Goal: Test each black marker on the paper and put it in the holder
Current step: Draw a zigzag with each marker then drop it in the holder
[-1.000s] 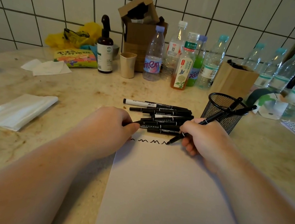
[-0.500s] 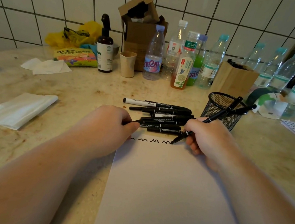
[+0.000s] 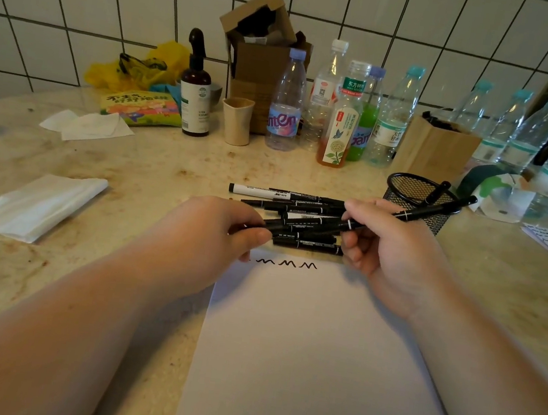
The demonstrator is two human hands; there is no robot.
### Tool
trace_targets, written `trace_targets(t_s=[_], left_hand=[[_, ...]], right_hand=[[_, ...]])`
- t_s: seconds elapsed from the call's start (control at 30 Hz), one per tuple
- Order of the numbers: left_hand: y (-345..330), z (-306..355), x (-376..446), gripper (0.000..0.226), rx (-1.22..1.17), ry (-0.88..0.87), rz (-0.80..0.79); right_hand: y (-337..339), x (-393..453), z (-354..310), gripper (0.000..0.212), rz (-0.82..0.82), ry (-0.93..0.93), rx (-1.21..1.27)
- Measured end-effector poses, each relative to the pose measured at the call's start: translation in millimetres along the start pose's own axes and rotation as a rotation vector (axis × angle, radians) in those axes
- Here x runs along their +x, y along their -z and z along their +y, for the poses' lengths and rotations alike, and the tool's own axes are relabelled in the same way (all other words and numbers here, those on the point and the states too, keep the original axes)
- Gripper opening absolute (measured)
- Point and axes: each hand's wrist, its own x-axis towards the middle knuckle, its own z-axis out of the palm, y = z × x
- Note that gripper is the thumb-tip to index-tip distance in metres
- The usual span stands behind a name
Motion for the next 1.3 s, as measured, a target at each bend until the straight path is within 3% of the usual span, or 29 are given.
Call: trace_targets(t_s=[0.23, 0.53, 0.7, 1.1, 1.3], left_hand=[[1, 2, -2, 0.015, -0.068, -0.101, 0.03], [4, 5, -2, 0.019, -0.077, -0.114, 0.016], [3, 3, -2, 0.008, -0.102, -0.083, 0.005], [4, 17, -12, 0.033, -0.003, -0.15, -0.053], [8, 24, -13, 0.025, -0.069, -0.145, -0.076]], right_hand=[[-3, -4, -3, 0.042, -0.09, -0.027, 0.106], [-3, -7, -4, 0.035, -0.134, 0.015, 0.072], [-3, -8, -5, 0.011, -0.177, 0.021, 0.044], [-1, -8, -5, 0.027, -0.274, 0.019, -0.048], [2, -8, -7, 0.021, -0.307, 0.048, -0.025]])
